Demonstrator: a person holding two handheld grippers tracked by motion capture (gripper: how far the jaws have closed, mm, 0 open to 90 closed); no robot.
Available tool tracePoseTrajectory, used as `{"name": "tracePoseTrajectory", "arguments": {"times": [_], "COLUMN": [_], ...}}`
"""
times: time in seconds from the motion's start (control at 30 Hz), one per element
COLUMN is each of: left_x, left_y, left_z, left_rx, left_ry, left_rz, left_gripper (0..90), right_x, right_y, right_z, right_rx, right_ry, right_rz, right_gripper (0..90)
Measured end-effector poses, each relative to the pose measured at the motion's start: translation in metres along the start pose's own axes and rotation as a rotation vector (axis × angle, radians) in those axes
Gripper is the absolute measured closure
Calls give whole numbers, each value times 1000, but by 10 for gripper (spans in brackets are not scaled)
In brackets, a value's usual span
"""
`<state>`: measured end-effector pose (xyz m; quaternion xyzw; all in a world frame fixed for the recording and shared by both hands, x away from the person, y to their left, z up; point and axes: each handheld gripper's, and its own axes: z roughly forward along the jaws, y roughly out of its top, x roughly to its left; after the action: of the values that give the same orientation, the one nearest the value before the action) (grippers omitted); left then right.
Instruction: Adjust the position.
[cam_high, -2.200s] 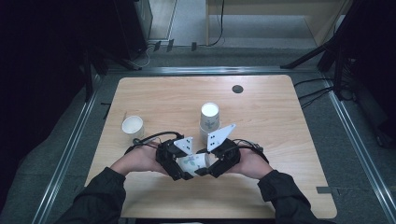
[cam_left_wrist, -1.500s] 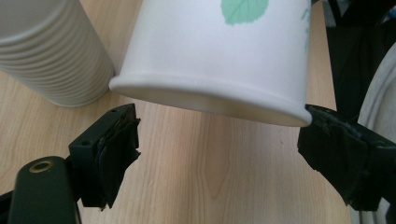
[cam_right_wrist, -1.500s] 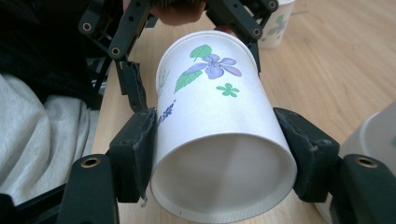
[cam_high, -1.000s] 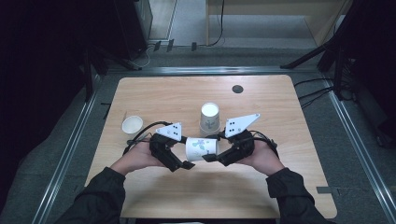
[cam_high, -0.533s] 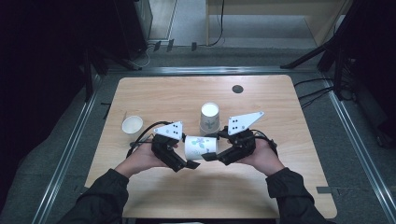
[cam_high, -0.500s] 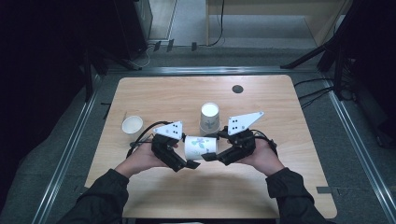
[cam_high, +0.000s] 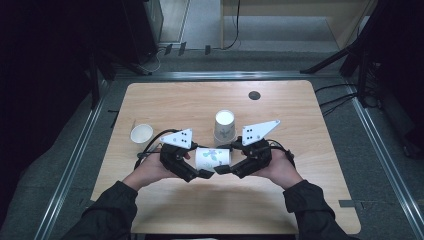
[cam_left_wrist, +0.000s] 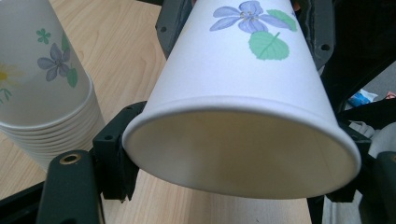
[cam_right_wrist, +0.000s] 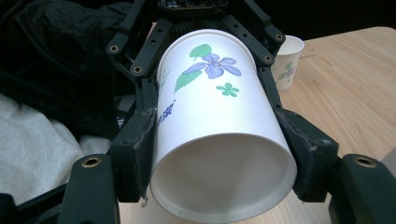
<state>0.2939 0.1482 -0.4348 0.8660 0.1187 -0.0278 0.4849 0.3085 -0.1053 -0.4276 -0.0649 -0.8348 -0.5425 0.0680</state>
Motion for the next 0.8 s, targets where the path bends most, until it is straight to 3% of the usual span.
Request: {"name": "tracePoseTrajectory", "arguments": {"times": [0.23, 0.27, 0.33, 0.43, 0.57, 0.8], "left_x": [0, -1, 0, 3, 6, 7], "left_y": [0, 1, 1, 1, 1, 3], "left_z": [-1, -2, -5, -10, -14, -13], "left_rx": [17, 17, 14, 21, 63, 177], "left_ry": [-5, -4, -4, 0, 16, 45], "left_rz": [10, 8, 4, -11, -14, -4], "left_gripper": [243, 243, 243, 243, 243, 242], "right_x": [1, 1, 2, 2, 1, -1], "right_y": [0, 0, 0, 0, -3, -8], "right_z": [1, 1, 3, 3, 4, 8], "right_rx": [14, 14, 22, 42, 70, 107], "right_ry": [-1, 0, -5, -21, -36, -48], "right_rz": [10, 7, 9, 10, 6, -5], "right_gripper": [341, 322, 198, 199, 200, 225]}}
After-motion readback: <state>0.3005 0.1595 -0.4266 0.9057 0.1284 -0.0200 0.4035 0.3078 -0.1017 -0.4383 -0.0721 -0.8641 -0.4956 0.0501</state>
